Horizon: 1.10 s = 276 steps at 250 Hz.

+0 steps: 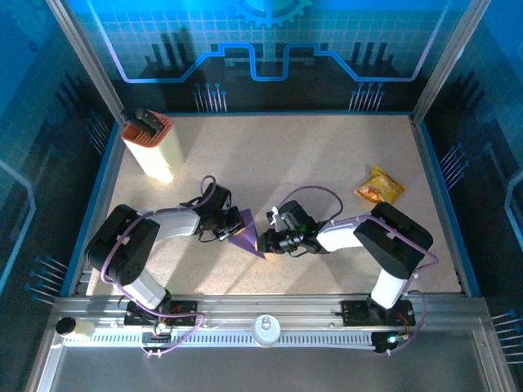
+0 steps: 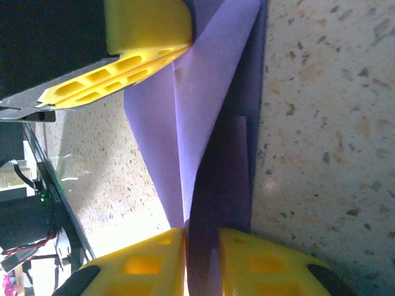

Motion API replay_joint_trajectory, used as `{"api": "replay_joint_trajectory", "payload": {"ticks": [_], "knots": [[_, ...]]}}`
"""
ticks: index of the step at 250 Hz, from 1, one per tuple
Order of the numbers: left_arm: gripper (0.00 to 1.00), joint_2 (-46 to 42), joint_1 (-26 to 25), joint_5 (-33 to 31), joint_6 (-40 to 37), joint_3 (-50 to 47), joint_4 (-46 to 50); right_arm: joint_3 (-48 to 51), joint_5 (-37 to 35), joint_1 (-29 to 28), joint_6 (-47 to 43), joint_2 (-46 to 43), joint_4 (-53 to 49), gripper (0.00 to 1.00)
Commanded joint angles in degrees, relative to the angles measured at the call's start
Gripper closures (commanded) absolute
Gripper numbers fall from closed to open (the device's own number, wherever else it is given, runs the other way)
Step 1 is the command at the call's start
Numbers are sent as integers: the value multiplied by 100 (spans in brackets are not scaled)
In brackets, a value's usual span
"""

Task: Fold a paper plane with a square sheet of paper (pick it up from the middle)

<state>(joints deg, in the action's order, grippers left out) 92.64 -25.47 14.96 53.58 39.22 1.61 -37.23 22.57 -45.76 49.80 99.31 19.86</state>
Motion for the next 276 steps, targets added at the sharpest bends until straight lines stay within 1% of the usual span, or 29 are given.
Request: {"api": "replay_joint_trajectory", "payload": {"ticks": [1,18,50,60,93,109,113,130,143,173,203,225,252,276], "knots": [[94,167,6,-299,-130,-72,492,100,-97,-148,-159,29,-983,77],[94,176,7,-291,-131,-64,481,85,-144,-175,-180,48,-1059,78],[94,176,7,-279,-126,-57,473,135,-181,-171,-124,60,-1032,87],[94,178,7,-282,-127,-72,465,186,-158,-166,-92,57,-928,89],[94,185,6,-270,-133,-64,474,330,21,-118,49,124,-549,92],[94,189,7,-283,-138,-55,490,401,88,-94,127,154,-479,91],[94,184,7,-283,-140,-59,482,416,100,-94,130,166,-311,91],[94,187,7,-283,-141,-53,492,487,168,-65,212,138,-144,91],[94,185,5,-279,-153,-54,490,508,142,-54,221,75,-129,89],[94,209,7,-274,-155,-38,481,398,33,-47,-1,-142,-414,81],[94,215,6,-263,-133,-64,446,165,-141,-56,-386,-206,-1030,78],[94,233,7,-248,-129,-63,413,96,-158,-82,-598,-71,-1062,77],[94,232,7,-225,-123,-55,420,16,-162,-127,-716,35,-1032,78],[95,229,5,-220,-134,-47,420,-47,-140,-136,-700,73,-1024,83]]}}
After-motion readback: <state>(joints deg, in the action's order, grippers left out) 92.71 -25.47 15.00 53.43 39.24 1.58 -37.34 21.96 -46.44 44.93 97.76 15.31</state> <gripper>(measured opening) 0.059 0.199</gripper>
